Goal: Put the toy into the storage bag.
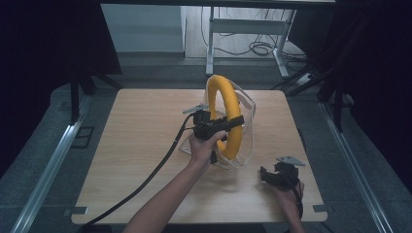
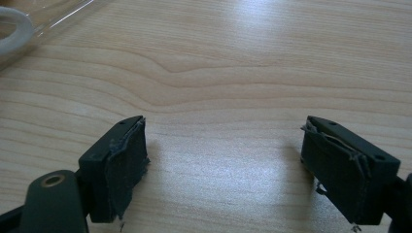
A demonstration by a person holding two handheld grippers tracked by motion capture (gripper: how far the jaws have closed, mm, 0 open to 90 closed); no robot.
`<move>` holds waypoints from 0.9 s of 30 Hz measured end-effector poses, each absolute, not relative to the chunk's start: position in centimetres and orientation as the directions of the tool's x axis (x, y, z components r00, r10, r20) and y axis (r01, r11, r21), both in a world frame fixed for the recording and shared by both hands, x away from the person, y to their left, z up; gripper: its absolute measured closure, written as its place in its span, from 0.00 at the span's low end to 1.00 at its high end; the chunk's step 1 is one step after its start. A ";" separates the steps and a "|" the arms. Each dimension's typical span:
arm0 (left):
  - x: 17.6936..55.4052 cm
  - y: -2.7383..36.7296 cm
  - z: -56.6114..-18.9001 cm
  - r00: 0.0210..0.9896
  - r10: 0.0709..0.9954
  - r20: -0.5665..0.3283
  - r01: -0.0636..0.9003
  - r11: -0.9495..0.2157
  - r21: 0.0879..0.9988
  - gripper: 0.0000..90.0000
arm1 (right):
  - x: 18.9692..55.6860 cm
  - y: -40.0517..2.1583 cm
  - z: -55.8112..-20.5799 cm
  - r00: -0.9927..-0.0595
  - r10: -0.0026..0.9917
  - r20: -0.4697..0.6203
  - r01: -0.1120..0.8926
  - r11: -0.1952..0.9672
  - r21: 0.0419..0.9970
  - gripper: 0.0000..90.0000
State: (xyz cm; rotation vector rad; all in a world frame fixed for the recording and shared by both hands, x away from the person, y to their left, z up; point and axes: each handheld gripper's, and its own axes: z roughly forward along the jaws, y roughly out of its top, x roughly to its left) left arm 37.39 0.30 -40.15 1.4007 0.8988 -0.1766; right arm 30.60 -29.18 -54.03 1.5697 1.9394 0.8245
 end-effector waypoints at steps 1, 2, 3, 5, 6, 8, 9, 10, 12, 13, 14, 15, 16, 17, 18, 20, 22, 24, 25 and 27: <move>37.4 0.3 -40.2 0.670 0.391 -0.632 0.601 0.215 0.770 0.55 | 30.6 -29.2 -54.0 -0.202 0.979 -0.010 0.672 0.146 0.726 0.18; 37.4 0.4 -40.1 0.667 0.400 -0.629 0.599 0.215 0.772 0.55 | 30.6 -29.2 -54.0 -0.203 0.979 -0.012 0.671 0.148 0.727 0.18; 37.5 0.5 -40.0 0.664 0.404 -0.629 0.600 0.214 0.771 0.54 | 30.6 -29.2 -54.0 -0.203 0.979 -0.012 0.671 0.148 0.727 0.18; 37.5 0.5 -40.0 0.663 0.409 -0.627 0.597 0.215 0.772 0.54 | 30.6 -29.2 -54.0 -0.203 0.979 -0.012 0.671 0.148 0.727 0.18; 37.5 0.5 -39.9 0.661 0.415 -0.626 0.596 0.217 0.773 0.54 | 30.6 -29.2 -54.0 -0.203 0.979 -0.012 0.671 0.148 0.727 0.18; 37.6 0.6 -39.8 0.659 0.417 -0.626 0.600 0.211 0.772 0.53 | 30.6 -29.2 -54.0 -0.203 0.979 -0.012 0.671 0.148 0.727 0.18; 37.6 0.6 -39.8 0.659 0.417 -0.626 0.600 0.211 0.772 0.51 | 30.6 -29.2 -54.0 -0.203 0.979 -0.012 0.671 0.148 0.727 0.18; 37.6 0.7 -39.7 0.657 0.422 -0.625 0.598 0.212 0.773 0.51 | 30.6 -29.2 -54.0 -0.203 0.979 -0.012 0.671 0.148 0.727 0.18; 37.4 1.3 -39.4 0.662 0.417 -0.623 0.592 0.220 0.775 0.44 | 30.6 -29.2 -54.0 -0.203 0.979 -0.013 0.671 0.149 0.727 0.18; 37.4 1.3 -39.4 0.662 0.417 -0.623 0.592 0.220 0.775 0.42 | 30.6 -29.2 -54.0 -0.203 0.979 -0.012 0.671 0.148 0.727 0.18; 37.2 1.6 -39.1 0.665 0.421 -0.617 0.584 0.222 0.781 0.41 | 30.6 -29.2 -54.0 -0.204 0.979 -0.012 0.671 0.148 0.726 0.18; 37.1 1.9 -38.9 0.672 0.422 -0.609 0.575 0.222 0.788 0.40 | 30.6 -29.2 -54.0 -0.204 0.979 -0.012 0.671 0.148 0.726 0.18; 36.9 2.2 -38.8 0.674 0.423 -0.605 0.570 0.222 0.791 0.40 | 30.6 -29.2 -54.0 -0.202 0.979 -0.010 0.672 0.146 0.726 0.18; 36.9 2.2 -38.8 0.674 0.423 -0.605 0.570 0.222 0.791 0.40 | 30.6 -29.2 -54.0 -0.202 0.979 -0.010 0.672 0.146 0.726 0.18; 36.8 2.5 -38.7 0.679 0.426 -0.598 0.566 0.216 0.796 0.40 | 30.6 -29.2 -54.0 -0.204 0.979 -0.011 0.671 0.148 0.726 0.18; 36.7 3.2 -38.7 0.681 0.426 -0.596 0.565 0.212 0.797 0.39 | 30.6 -29.2 -54.0 -0.204 0.979 -0.012 0.671 0.148 0.726 0.18; 36.6 4.0 -38.8 0.679 0.432 -0.594 0.563 0.214 0.798 0.38 | 30.6 -29.2 -54.0 -0.204 0.979 -0.012 0.671 0.148 0.726 0.18; 36.3 5.3 -39.0 0.678 0.438 -0.591 0.559 0.216 0.801 0.38 | 30.6 -29.2 -54.0 -0.204 0.979 -0.011 0.671 0.148 0.726 0.18; 36.2 5.6 -39.1 0.679 0.440 -0.587 0.556 0.214 0.803 0.38 | 30.6 -29.2 -54.0 -0.203 0.979 -0.011 0.671 0.148 0.726 0.18; 36.0 6.4 -39.3 0.677 0.444 -0.586 0.556 0.213 0.804 0.38 | 30.6 -29.2 -54.0 -0.204 0.979 -0.012 0.671 0.149 0.727 0.18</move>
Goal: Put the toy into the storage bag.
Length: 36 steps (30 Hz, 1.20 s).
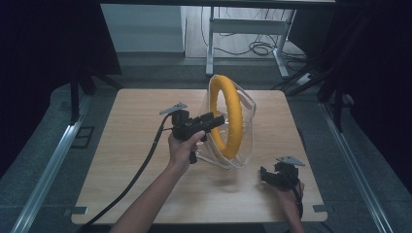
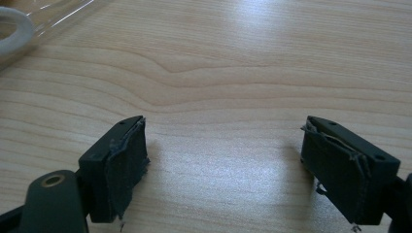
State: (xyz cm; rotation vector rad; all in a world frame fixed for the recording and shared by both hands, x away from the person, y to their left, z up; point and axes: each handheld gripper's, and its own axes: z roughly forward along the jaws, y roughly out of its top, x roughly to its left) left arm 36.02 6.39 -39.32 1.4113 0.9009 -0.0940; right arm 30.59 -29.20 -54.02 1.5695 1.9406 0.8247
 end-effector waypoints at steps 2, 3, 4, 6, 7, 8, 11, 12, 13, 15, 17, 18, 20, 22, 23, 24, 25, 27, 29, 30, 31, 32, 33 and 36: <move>35.8 7.1 -39.5 0.675 0.446 -0.588 0.557 0.215 0.802 0.38 | 30.6 -29.2 -54.0 -0.204 0.979 -0.013 0.671 0.149 0.727 0.18; 35.7 7.5 -39.6 0.677 0.450 -0.583 0.553 0.211 0.806 0.37 | 30.6 -29.2 -54.0 -0.204 0.979 -0.012 0.671 0.149 0.727 0.18; 35.5 7.8 -39.7 0.679 0.455 -0.577 0.550 0.207 0.809 0.37 | 30.6 -29.2 -54.0 -0.202 0.979 -0.011 0.671 0.147 0.726 0.18; 35.4 8.2 -39.8 0.681 0.458 -0.572 0.546 0.203 0.813 0.37 | 30.6 -29.2 -54.0 -0.202 0.979 -0.011 0.671 0.147 0.726 0.18; 35.2 8.5 -39.9 0.681 0.462 -0.569 0.545 0.200 0.814 0.37 | 30.6 -29.2 -54.0 -0.203 0.979 -0.013 0.670 0.149 0.727 0.18; 34.8 9.2 -40.1 0.681 0.476 -0.556 0.538 0.190 0.822 0.37 | 30.6 -29.2 -54.0 -0.202 0.979 -0.011 0.671 0.147 0.726 0.18; 34.4 10.0 -40.6 0.676 0.489 -0.552 0.542 0.179 0.821 0.37 | 30.6 -29.2 -54.0 -0.203 0.979 -0.012 0.671 0.148 0.727 0.18; 34.3 10.3 -40.9 0.673 0.497 -0.548 0.542 0.172 0.822 0.37 | 30.6 -29.2 -54.0 -0.203 0.979 -0.013 0.671 0.149 0.727 0.18; 34.3 10.3 -40.9 0.673 0.497 -0.548 0.542 0.172 0.822 0.37 | 30.6 -29.2 -54.0 -0.203 0.979 -0.013 0.671 0.149 0.727 0.18; 33.9 11.2 -41.5 0.669 0.504 -0.547 0.547 0.164 0.821 0.37 | 30.6 -29.2 -54.0 -0.203 0.979 -0.013 0.671 0.148 0.727 0.18; 33.7 11.7 -41.9 0.666 0.513 -0.542 0.548 0.157 0.821 0.37 | 30.6 -29.2 -54.0 -0.202 0.979 -0.012 0.671 0.147 0.726 0.18; 33.7 11.7 -41.9 0.666 0.513 -0.542 0.548 0.157 0.821 0.37 | 30.6 -29.2 -54.0 -0.202 0.979 -0.012 0.671 0.147 0.726 0.18; 33.4 12.4 -42.6 0.660 0.517 -0.545 0.556 0.152 0.817 0.37 | 30.6 -29.2 -54.0 -0.200 0.980 -0.011 0.672 0.145 0.726 0.18; 33.3 12.6 -42.8 0.656 0.520 -0.547 0.560 0.150 0.815 0.37 | 30.6 -29.2 -54.0 -0.198 0.980 -0.008 0.672 0.142 0.727 0.18; 33.2 12.8 -43.1 0.650 0.525 -0.549 0.563 0.152 0.812 0.37 | 30.6 -29.2 -54.0 -0.198 0.980 -0.009 0.672 0.142 0.727 0.18; 33.1 13.2 -43.6 0.643 0.526 -0.557 0.570 0.156 0.806 0.37 | 30.6 -29.2 -54.0 -0.197 0.980 -0.008 0.672 0.141 0.727 0.18; 33.0 13.4 -43.8 0.642 0.527 -0.557 0.574 0.152 0.805 0.37 | 30.6 -29.1 -54.0 -0.196 0.980 -0.008 0.672 0.140 0.727 0.18; 32.9 13.5 -44.0 0.639 0.529 -0.558 0.575 0.152 0.804 0.37 | 30.6 -29.1 -54.0 -0.195 0.981 -0.008 0.673 0.140 0.727 0.18; 32.6 14.2 -44.8 0.627 0.534 -0.567 0.587 0.153 0.795 0.37 | 30.6 -29.1 -54.0 -0.194 0.981 -0.006 0.673 0.138 0.726 0.18; 32.6 14.2 -44.8 0.627 0.534 -0.567 0.587 0.153 0.795 0.37 | 30.6 -29.1 -54.0 -0.194 0.981 -0.006 0.673 0.138 0.726 0.18; 32.5 14.5 -45.1 0.625 0.539 -0.564 0.589 0.149 0.794 0.37 | 30.6 -29.1 -54.0 -0.194 0.981 -0.006 0.674 0.138 0.726 0.18; 32.3 14.7 -45.3 0.622 0.547 -0.561 0.590 0.144 0.795 0.37 | 30.6 -29.1 -54.0 -0.194 0.981 -0.005 0.674 0.137 0.726 0.18; 32.0 15.1 -45.7 0.614 0.554 -0.562 0.595 0.143 0.791 0.37 | 30.6 -29.1 -54.0 -0.194 0.981 -0.007 0.673 0.138 0.727 0.18; 31.8 15.4 -46.0 0.611 0.557 -0.562 0.597 0.142 0.790 0.37 | 30.6 -29.1 -54.0 -0.194 0.981 -0.008 0.674 0.139 0.725 0.18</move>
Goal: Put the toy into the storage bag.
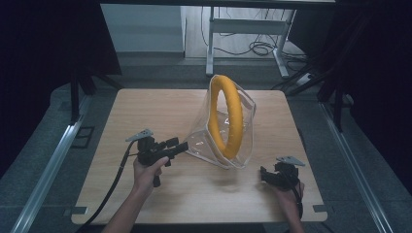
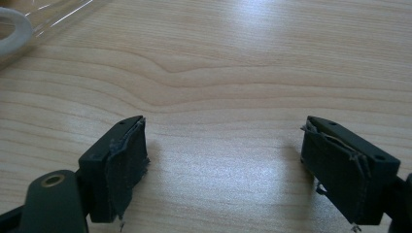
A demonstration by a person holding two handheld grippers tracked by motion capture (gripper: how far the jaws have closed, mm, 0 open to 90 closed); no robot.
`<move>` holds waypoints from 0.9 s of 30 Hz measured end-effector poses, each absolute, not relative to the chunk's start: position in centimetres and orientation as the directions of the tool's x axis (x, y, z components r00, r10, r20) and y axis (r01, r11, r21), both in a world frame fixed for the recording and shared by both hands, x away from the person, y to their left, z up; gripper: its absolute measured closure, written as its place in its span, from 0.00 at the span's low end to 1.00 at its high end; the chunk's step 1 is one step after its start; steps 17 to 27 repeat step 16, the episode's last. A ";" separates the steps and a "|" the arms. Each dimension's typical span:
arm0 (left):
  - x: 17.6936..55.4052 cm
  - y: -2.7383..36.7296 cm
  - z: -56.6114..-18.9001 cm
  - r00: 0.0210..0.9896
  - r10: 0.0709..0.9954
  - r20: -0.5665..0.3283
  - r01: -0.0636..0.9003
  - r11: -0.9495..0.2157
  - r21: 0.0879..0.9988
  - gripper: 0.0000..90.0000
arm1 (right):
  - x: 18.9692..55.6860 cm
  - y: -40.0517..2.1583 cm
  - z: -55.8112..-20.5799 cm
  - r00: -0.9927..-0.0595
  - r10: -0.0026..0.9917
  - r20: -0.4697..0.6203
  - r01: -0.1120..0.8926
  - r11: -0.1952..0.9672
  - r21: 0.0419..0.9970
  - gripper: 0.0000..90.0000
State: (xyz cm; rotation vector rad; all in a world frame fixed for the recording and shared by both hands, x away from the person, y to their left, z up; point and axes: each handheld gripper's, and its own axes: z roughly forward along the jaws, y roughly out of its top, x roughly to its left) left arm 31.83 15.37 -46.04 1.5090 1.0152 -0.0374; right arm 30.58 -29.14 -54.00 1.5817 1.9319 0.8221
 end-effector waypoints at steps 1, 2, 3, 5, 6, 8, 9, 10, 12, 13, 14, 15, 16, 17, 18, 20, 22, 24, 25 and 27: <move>31.6 15.6 -46.3 0.607 0.567 -0.557 0.596 0.140 0.791 0.37 | 30.6 -29.1 -54.0 -0.193 0.981 -0.009 0.674 0.139 0.725 0.18; 31.6 15.6 -46.3 0.607 0.567 -0.557 0.596 0.140 0.791 0.37 | 30.6 -29.1 -54.0 -0.193 0.981 -0.009 0.674 0.139 0.725 0.18; 31.6 15.7 -46.4 0.607 0.571 -0.553 0.593 0.137 0.793 0.37 | 30.6 -29.1 -54.0 -0.193 0.981 -0.009 0.674 0.139 0.725 0.18; 31.5 15.9 -46.5 0.603 0.574 -0.555 0.596 0.139 0.791 0.37 | 30.6 -29.1 -54.0 -0.192 0.981 -0.009 0.674 0.138 0.725 0.18; 31.5 16.0 -46.5 0.602 0.575 -0.555 0.597 0.138 0.791 0.37 | 30.6 -29.2 -54.0 -0.192 0.981 -0.009 0.675 0.139 0.725 0.18; 31.6 16.0 -46.5 0.600 0.575 -0.556 0.598 0.139 0.789 0.37 | 30.6 -29.1 -54.0 -0.192 0.981 -0.009 0.674 0.138 0.725 0.18; 31.6 16.0 -46.5 0.600 0.575 -0.556 0.598 0.139 0.789 0.37 | 30.6 -29.1 -54.0 -0.192 0.981 -0.009 0.674 0.138 0.725 0.18; 31.6 16.0 -46.5 0.599 0.575 -0.557 0.598 0.140 0.789 0.37 | 30.6 -29.2 -54.0 -0.192 0.981 -0.009 0.674 0.138 0.725 0.18; 31.6 16.0 -46.7 0.597 0.575 -0.559 0.600 0.142 0.787 0.37 | 30.6 -29.2 -54.0 -0.192 0.981 -0.009 0.674 0.138 0.725 0.18; 31.6 16.0 -46.8 0.595 0.572 -0.565 0.604 0.146 0.784 0.37 | 30.6 -29.2 -54.0 -0.192 0.981 -0.009 0.674 0.138 0.725 0.18; 31.5 16.1 -47.1 0.591 0.574 -0.567 0.606 0.148 0.782 0.37 | 30.6 -29.2 -54.0 -0.192 0.981 -0.009 0.674 0.138 0.725 0.18; 31.5 16.1 -47.1 0.591 0.574 -0.567 0.606 0.148 0.782 0.37 | 30.6 -29.2 -54.0 -0.191 0.981 -0.008 0.675 0.138 0.725 0.18; 31.5 16.2 -47.2 0.591 0.574 -0.566 0.606 0.147 0.782 0.37 | 30.6 -29.2 -54.0 -0.191 0.981 -0.008 0.675 0.138 0.725 0.18; 31.5 16.2 -47.2 0.591 0.574 -0.566 0.606 0.147 0.782 0.37 | 30.6 -29.2 -54.0 -0.191 0.981 -0.008 0.675 0.138 0.725 0.18; 31.5 16.2 -47.2 0.591 0.574 -0.566 0.606 0.147 0.782 0.37 | 30.6 -29.2 -54.0 -0.191 0.981 -0.008 0.675 0.138 0.725 0.18; 31.5 16.2 -47.2 0.591 0.574 -0.566 0.606 0.147 0.782 0.37 | 30.6 -29.2 -54.0 -0.191 0.981 -0.008 0.675 0.138 0.725 0.18; 31.5 16.2 -47.2 0.591 0.574 -0.566 0.606 0.147 0.782 0.37 | 30.6 -29.2 -54.0 -0.191 0.981 -0.008 0.675 0.138 0.725 0.18; 31.5 16.2 -47.2 0.591 0.574 -0.566 0.606 0.147 0.782 0.37 | 30.6 -29.2 -54.0 -0.191 0.981 -0.008 0.675 0.138 0.725 0.18; 31.5 16.2 -47.2 0.591 0.574 -0.566 0.606 0.147 0.782 0.37 | 30.6 -29.2 -54.0 -0.191 0.981 -0.008 0.675 0.138 0.725 0.18; 31.5 16.2 -47.2 0.591 0.574 -0.566 0.606 0.147 0.782 0.37 | 30.6 -29.2 -54.0 -0.191 0.981 -0.008 0.675 0.138 0.725 0.18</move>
